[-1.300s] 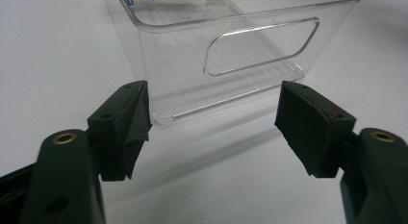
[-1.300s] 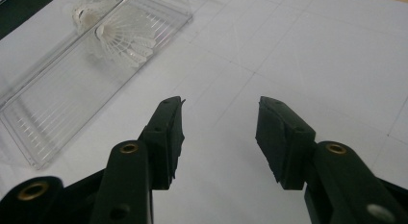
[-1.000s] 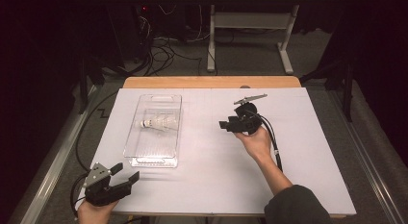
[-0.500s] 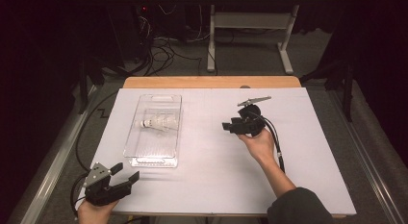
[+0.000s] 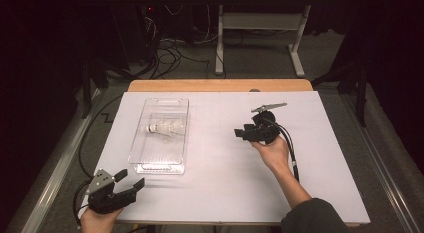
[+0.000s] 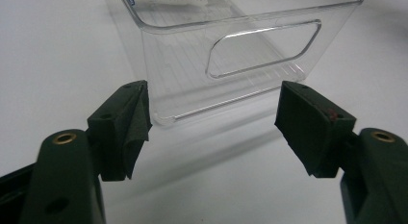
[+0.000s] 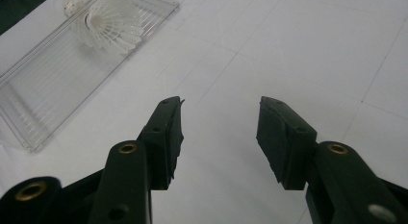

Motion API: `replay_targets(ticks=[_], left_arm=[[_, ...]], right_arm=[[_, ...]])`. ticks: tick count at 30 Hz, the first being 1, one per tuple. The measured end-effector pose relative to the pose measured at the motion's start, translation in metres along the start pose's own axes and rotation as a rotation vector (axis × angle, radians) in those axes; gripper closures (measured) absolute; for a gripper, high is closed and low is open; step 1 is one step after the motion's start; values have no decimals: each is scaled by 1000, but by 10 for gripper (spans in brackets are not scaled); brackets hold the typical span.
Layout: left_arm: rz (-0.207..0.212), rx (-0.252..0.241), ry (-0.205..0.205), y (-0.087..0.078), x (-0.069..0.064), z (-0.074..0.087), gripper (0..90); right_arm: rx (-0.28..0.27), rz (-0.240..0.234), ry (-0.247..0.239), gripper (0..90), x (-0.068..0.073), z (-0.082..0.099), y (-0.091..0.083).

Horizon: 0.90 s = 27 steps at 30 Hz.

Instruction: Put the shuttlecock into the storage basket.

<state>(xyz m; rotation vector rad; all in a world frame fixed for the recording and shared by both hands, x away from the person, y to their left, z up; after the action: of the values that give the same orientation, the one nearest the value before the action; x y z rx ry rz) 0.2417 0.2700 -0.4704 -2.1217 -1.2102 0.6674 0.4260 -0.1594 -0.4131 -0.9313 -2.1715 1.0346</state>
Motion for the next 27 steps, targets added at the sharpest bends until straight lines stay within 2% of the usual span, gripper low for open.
replay_targets(ticks=[27], left_arm=[[2,1,-3,1,0,-1,292]], right_arm=[[-16,16,28,519,-11,22,-10]])
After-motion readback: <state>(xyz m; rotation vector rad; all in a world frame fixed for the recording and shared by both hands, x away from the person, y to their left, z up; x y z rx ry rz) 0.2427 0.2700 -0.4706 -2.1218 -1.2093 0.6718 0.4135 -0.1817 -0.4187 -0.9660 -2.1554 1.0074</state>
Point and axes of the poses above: each handheld gripper's, and its own axes: y roughly forward along the jaws, z roughly out of its underside, x roughly to its left, the point moved 1 cm from there along y, roughly forward along the jaws, and after that the axes turned 13 degrees about x, right-handed, at the moved point
